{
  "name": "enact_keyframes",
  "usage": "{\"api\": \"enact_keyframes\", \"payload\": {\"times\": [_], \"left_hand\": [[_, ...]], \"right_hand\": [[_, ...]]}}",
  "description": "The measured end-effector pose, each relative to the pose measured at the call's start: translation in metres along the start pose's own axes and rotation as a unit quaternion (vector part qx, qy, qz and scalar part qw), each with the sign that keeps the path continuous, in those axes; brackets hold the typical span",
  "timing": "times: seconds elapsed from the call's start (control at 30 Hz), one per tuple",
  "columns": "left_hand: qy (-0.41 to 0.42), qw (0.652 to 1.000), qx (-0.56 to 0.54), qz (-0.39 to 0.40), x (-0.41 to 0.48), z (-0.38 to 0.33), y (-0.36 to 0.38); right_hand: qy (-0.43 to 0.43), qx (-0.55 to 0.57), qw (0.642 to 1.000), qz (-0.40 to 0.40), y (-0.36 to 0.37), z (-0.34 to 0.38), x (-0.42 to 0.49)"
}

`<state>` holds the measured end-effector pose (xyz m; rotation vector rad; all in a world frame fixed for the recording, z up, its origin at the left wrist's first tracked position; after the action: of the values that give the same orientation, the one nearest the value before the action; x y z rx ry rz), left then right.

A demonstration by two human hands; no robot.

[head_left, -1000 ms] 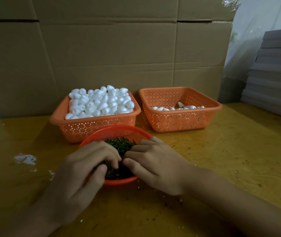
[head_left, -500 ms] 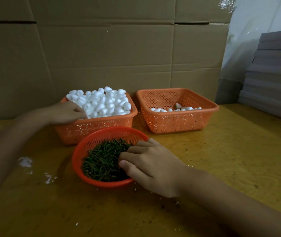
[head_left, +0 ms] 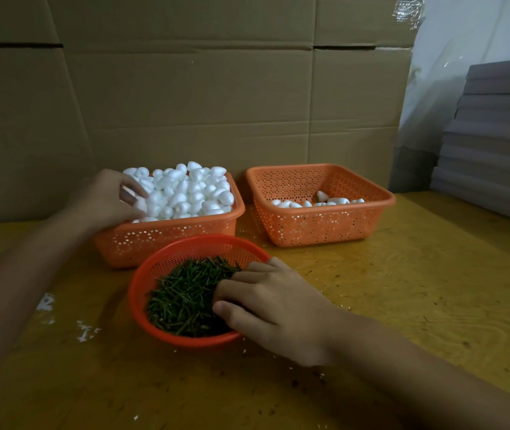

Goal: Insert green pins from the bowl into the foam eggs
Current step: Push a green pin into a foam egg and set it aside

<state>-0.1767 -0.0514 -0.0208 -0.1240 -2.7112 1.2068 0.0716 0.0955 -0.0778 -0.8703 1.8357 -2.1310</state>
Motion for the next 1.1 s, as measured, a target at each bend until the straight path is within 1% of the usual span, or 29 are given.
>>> {"api": "enact_keyframes", "payload": {"times": [0.1,0.13,0.27,0.33,0.4,0.47,0.53,0.6,0.67,0.8,0.93,1.1], "left_hand": [[0.038,0.991,-0.099,-0.081,-0.012,-0.005,-0.019],[0.051,0.986,-0.127,-0.095,-0.02,-0.009,-0.023],[0.09,0.965,-0.237,-0.068,-0.072,-0.038,-0.023],[0.103,0.956,-0.273,-0.04,-0.103,-0.051,-0.017],[0.109,0.944,-0.311,0.019,-0.13,-0.057,-0.003],[0.119,0.915,-0.372,0.102,-0.156,-0.059,0.014],[0.119,0.889,-0.413,0.157,-0.174,-0.052,0.025],[0.109,0.881,-0.426,0.175,-0.183,-0.041,0.031],[0.112,0.882,-0.425,0.168,-0.188,-0.033,0.032],[0.134,0.882,-0.423,0.156,-0.191,-0.03,0.034],[0.136,0.881,-0.422,0.166,-0.192,-0.027,0.038],[0.146,0.876,-0.427,0.171,-0.194,-0.026,0.038]], "right_hand": [[0.028,0.089,0.996,0.013,0.003,-0.009,-0.002],[0.036,0.114,0.993,0.012,0.003,-0.011,-0.002],[0.055,0.168,0.984,-0.009,0.002,-0.019,-0.001],[0.058,0.19,0.98,-0.028,0.002,-0.019,0.0],[0.063,0.22,0.972,-0.049,0.002,-0.021,-0.001],[0.068,0.232,0.968,-0.064,0.002,-0.023,-0.002],[0.072,0.237,0.966,-0.076,0.003,-0.025,-0.003],[0.078,0.252,0.96,-0.093,0.002,-0.025,-0.002],[0.082,0.237,0.963,-0.099,-0.003,-0.027,-0.002],[0.092,0.202,0.972,-0.079,-0.014,-0.03,-0.004],[0.087,0.159,0.982,-0.052,-0.018,-0.025,-0.006],[0.094,0.158,0.98,-0.08,-0.021,-0.025,-0.007]]}}
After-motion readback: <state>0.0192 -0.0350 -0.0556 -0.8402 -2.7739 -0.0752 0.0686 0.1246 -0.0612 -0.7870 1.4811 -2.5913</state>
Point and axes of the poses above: each hand's wrist, its own x-axis towards the middle knuckle, its own y-axis out of the palm, z = x × y, the point moved 9 cm from there along x, towards the middle knuckle, and after that the axes turned 13 degrees about -y, right-handed, at the moved point
